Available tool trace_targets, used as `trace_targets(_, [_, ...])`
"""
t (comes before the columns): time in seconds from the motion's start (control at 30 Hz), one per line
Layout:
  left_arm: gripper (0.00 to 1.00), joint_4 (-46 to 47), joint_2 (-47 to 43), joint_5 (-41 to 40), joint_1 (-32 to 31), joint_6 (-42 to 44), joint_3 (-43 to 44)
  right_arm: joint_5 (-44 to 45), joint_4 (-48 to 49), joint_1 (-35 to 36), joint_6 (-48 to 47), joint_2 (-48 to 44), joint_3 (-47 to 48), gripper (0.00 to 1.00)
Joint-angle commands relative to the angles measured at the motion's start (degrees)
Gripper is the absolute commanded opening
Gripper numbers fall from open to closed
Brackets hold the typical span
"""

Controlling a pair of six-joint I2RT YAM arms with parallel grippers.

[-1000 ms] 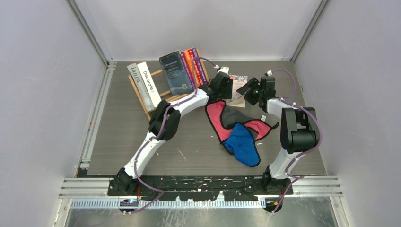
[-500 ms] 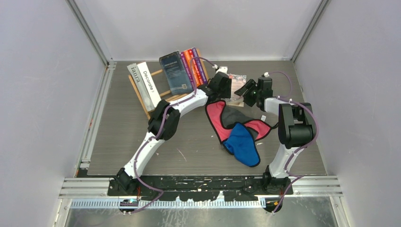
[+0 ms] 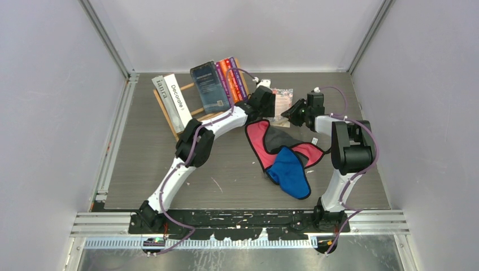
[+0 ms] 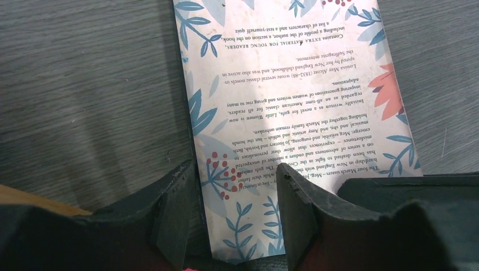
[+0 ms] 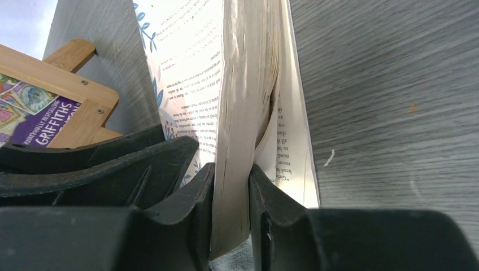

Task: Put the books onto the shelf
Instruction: Pick up the book from the center of the board.

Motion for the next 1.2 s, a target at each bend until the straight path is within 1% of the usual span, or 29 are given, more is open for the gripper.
trace_targets(0.0, [0.55,0.0,-5.5,2.3,-1.5,0.1,-1.9,-3.1,1.2,1.4,1.2,-4.9,-0.7,0.01])
trace_targets(0.17, [0.61,2.0,-9.0,1.2,-1.5,-1.3,-7.3,-3.5,4.3,-0.3,4.6,-9.7,-3.6,0.01])
trace_targets(0.27, [0.74,3.2,-10.8,1.1,-1.5,-2.2,-9.2,-5.2,7.7,-1.7,8.4,-10.9,-4.8,0.01])
trace_targets(0.3, [0.74,3.1,-11.1,1.2,-1.5,-2.4,-9.4,-5.8,8.9,-1.7,9.6,-11.2,-5.3,0.01])
trace_targets(0.37, [0.75,3.3,-11.7,1.2,-1.5,-3.0,-9.8,-7.0,11.0,-4.0,11.9,-11.7,-6.5,0.01])
trace_targets(0.47, [0.75,3.8,-12.2,1.7,-1.5,-3.7,-10.0,-6.9,12.3,-5.2,13.6,-12.6,-7.8,0.01])
trace_targets(0.57, [0.80,3.8,-11.7,1.9,-1.8,-3.9,-8.6,-6.7,13.6,-6.9,15.1,-13.5,-9.3,0.01])
trace_targets(0.8, [0.81,2.6,-9.6,2.7,-2.4,-4.3,-3.6,-9.6,20.3,-11.1,20.9,-13.8,-11.7,0.01])
trace_targets(0.83, [0.83,2.7,-9.5,3.0,-2.3,-4.7,-3.1,-9.8,21.0,-11.5,21.5,-13.9,-12.0,0.01])
trace_targets(0.87, [0.94,2.7,-9.3,3.3,-2.3,-5.1,-2.6,-10.3,21.7,-11.9,22.3,-13.8,-12.2,0.01])
trace_targets(0.9, [0.96,2.6,-9.1,3.8,-2.3,-5.5,-2.2,-10.8,22.6,-12.2,22.9,-13.8,-12.3,0.01])
trace_targets(1.07, [0.98,1.3,-7.3,6.4,-2.3,-7.5,1.3,-12.9,26.8,-13.1,26.4,-13.9,-14.0,0.01])
trace_targets(1.17, [1.00,0.4,-6.8,7.7,-2.3,-8.6,2.6,-14.1,30.9,-13.4,29.5,-14.0,-15.5,0.01])
